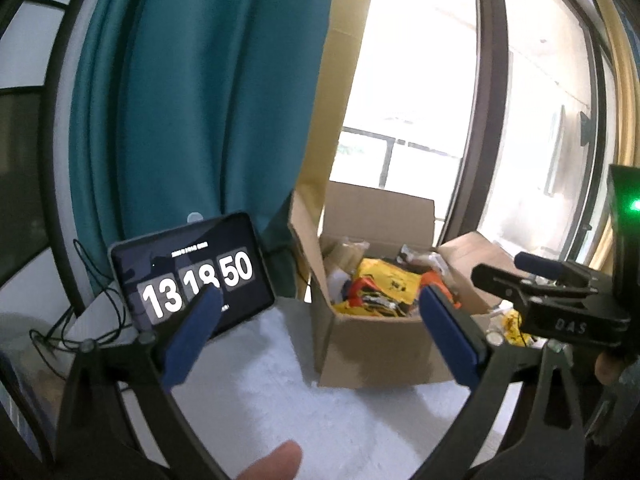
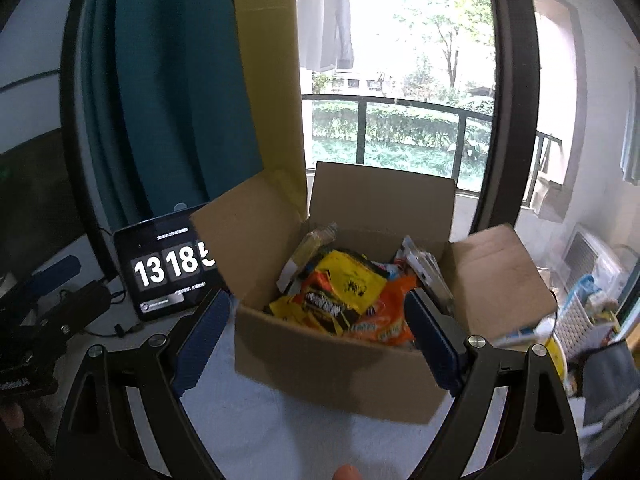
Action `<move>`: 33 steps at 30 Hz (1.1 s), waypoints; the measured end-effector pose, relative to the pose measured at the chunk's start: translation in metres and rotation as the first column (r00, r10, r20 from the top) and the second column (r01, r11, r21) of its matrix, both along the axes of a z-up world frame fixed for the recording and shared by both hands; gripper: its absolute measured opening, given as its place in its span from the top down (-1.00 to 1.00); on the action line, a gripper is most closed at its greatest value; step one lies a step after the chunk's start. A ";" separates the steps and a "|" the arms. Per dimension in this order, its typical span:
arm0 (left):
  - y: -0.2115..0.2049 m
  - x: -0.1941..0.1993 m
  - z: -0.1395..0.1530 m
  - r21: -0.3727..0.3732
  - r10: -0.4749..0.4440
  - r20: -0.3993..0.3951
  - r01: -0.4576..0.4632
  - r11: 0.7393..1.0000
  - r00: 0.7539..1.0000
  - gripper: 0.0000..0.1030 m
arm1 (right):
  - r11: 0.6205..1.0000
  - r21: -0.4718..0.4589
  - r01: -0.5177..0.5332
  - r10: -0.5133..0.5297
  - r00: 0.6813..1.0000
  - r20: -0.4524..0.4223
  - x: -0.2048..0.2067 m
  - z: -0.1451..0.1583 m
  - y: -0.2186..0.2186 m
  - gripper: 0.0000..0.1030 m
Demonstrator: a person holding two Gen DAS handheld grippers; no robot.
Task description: Organize snacks
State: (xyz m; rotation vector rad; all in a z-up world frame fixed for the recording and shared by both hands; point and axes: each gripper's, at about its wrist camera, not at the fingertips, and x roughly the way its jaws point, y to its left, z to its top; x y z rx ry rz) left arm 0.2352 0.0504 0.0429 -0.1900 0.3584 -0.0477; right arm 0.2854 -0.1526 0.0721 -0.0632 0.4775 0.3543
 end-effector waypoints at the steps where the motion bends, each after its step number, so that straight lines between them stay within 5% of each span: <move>1: -0.004 -0.006 -0.001 0.012 0.003 -0.004 -0.003 1.000 1.000 -0.93 | 1.000 0.000 0.002 -0.002 1.000 0.005 -0.008 -0.001 -0.003 -0.77; 9: -0.024 -0.050 -0.006 0.010 -0.029 0.002 0.029 1.000 1.000 -0.93 | 1.000 -0.003 -0.017 0.018 0.999 0.034 -0.068 -0.015 -0.013 -0.77; 19: -0.059 -0.125 -0.012 0.087 0.057 0.127 -0.068 0.994 0.990 -0.93 | 1.000 0.015 -0.009 0.007 0.994 0.114 -0.135 -0.026 -0.048 -0.77; 24: -0.073 -0.147 -0.017 0.115 0.079 0.129 -0.094 0.989 0.988 -0.93 | 1.000 0.021 -0.005 0.001 0.984 0.178 -0.163 -0.025 -0.064 -0.77; 33: -0.081 -0.183 -0.013 0.065 0.117 0.214 -0.133 0.989 0.970 -0.93 | 0.999 0.025 -0.022 0.015 0.969 0.248 -0.193 -0.026 -0.079 -0.77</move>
